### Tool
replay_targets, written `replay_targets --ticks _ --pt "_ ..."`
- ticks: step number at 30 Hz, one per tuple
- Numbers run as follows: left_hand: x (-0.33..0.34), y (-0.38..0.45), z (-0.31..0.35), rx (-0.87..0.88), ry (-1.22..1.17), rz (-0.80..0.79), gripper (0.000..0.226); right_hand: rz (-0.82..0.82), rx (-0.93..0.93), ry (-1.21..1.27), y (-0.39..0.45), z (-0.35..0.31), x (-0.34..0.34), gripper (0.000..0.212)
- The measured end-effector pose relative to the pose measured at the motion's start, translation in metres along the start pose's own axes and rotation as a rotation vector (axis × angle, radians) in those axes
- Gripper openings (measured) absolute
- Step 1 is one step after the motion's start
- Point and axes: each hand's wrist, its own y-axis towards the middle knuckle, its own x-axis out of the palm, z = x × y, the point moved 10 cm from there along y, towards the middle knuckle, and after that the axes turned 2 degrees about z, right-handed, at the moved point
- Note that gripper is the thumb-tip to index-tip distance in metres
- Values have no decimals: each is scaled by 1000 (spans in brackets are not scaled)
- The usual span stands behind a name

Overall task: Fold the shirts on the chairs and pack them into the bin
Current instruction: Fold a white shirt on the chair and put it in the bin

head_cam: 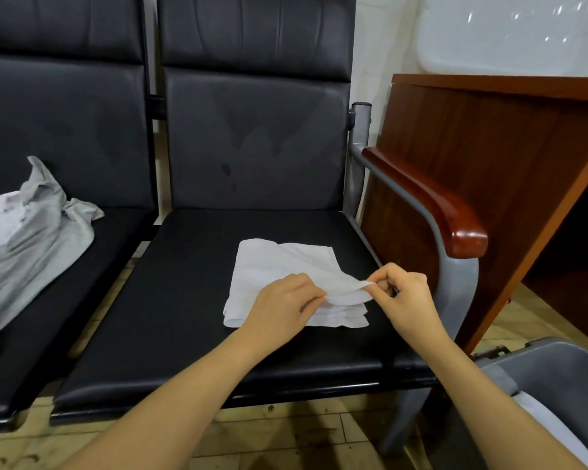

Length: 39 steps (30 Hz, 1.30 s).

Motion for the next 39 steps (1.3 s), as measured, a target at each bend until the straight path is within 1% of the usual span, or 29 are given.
replay_targets --ticks 3,5,7,9,12,14,16,17,19,21,23,26,29,31,34,36,37,39 --pt "13 -6 -3 28 21 -127 28 -165 -168 -194 -7 -9 13 16" --pt "24 -13 -4 63 52 -239 33 -241 -243 -243 -11 -13 19 19" --pt "31 -16 -5 83 90 -309 33 -308 -261 -310 -16 -13 27 23" --pt "32 -18 -9 44 81 -338 35 -371 -274 -410 -20 -9 34 27" --pt "33 -22 -9 18 64 -368 51 -391 -256 -497 -23 -6 33 30" --pt "33 -24 -9 -17 50 -401 54 -371 -201 -478 -23 -7 30 36" --pt "27 -22 -13 -108 -5 -389 39 -312 -170 -444 -19 -11 27 43" --pt "21 -20 -18 -183 -58 -358 32 -282 -159 -429 -15 -14 26 41" --pt "8 -13 -27 -300 -132 -239 26 -234 -111 -391 -5 -16 28 27" --pt "-1 -7 -41 -381 -89 -153 26 -164 -28 -325 7 -16 29 17" --pt "-6 -1 -53 -433 28 -132 29 -84 56 -319 20 -15 30 12" --pt "-4 8 -65 -415 230 -167 33 -62 169 -418 35 -5 41 14" --pt "2 17 -69 -377 293 -169 33 -92 280 -509 47 10 55 20" --pt "9 21 -72 -347 322 -186 33 -134 339 -563 52 20 67 20" --pt "19 24 -76 -308 315 -211 35 -150 329 -578 56 26 82 11" --pt "26 22 -76 -256 254 -225 42 -91 287 -613 59 26 80 9" --pt "32 20 -74 -229 243 -272 48 -43 269 -645 60 26 75 8" --pt "53 7 -79 -237 257 -472 55 31 281 -694 62 29 64 9"
